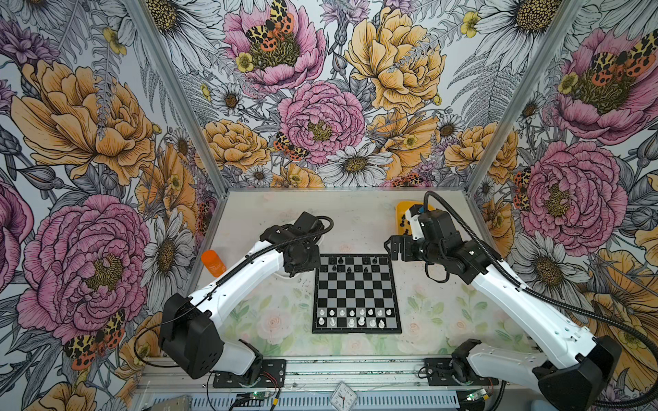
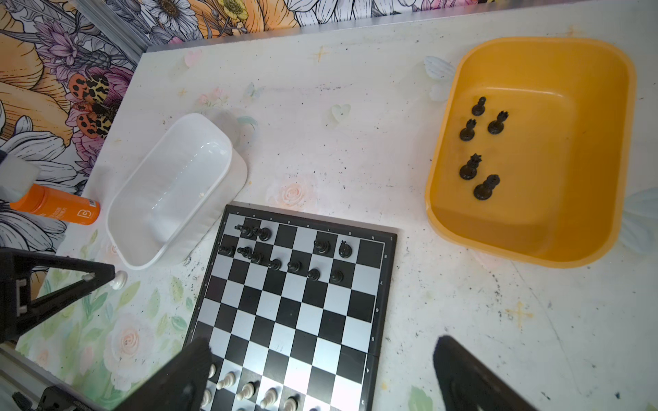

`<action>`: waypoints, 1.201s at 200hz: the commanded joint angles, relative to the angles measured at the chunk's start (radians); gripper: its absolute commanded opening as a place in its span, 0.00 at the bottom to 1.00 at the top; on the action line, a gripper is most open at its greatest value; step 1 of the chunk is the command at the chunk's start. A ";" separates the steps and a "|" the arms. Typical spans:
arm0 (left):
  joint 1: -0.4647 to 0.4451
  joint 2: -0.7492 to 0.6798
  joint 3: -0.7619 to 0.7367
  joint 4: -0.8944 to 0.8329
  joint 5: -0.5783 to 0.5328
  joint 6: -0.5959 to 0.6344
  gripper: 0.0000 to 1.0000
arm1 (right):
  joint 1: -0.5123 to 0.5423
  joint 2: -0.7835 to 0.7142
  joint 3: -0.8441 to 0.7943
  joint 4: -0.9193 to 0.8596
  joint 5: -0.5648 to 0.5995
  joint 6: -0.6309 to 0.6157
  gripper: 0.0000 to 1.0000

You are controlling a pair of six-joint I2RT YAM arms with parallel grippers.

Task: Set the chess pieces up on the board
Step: 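Carry the white piece over the board toward the row nearest the robot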

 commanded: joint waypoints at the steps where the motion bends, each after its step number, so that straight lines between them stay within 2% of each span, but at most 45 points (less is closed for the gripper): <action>1: -0.081 -0.044 -0.035 -0.018 -0.051 -0.120 0.11 | 0.013 -0.065 -0.024 -0.047 -0.015 0.015 1.00; 68: -0.383 -0.067 -0.091 -0.021 -0.134 -0.354 0.11 | 0.031 -0.215 -0.071 -0.150 -0.027 0.012 1.00; 108: -0.508 -0.004 -0.077 -0.020 -0.199 -0.440 0.11 | 0.036 -0.287 -0.075 -0.214 -0.023 0.004 1.00; 168: -0.616 0.105 -0.074 -0.011 -0.224 -0.515 0.11 | 0.037 -0.387 -0.099 -0.292 -0.015 0.004 1.00; 240: -0.634 0.159 -0.101 0.054 -0.198 -0.521 0.12 | 0.037 -0.427 -0.113 -0.327 0.002 0.007 1.00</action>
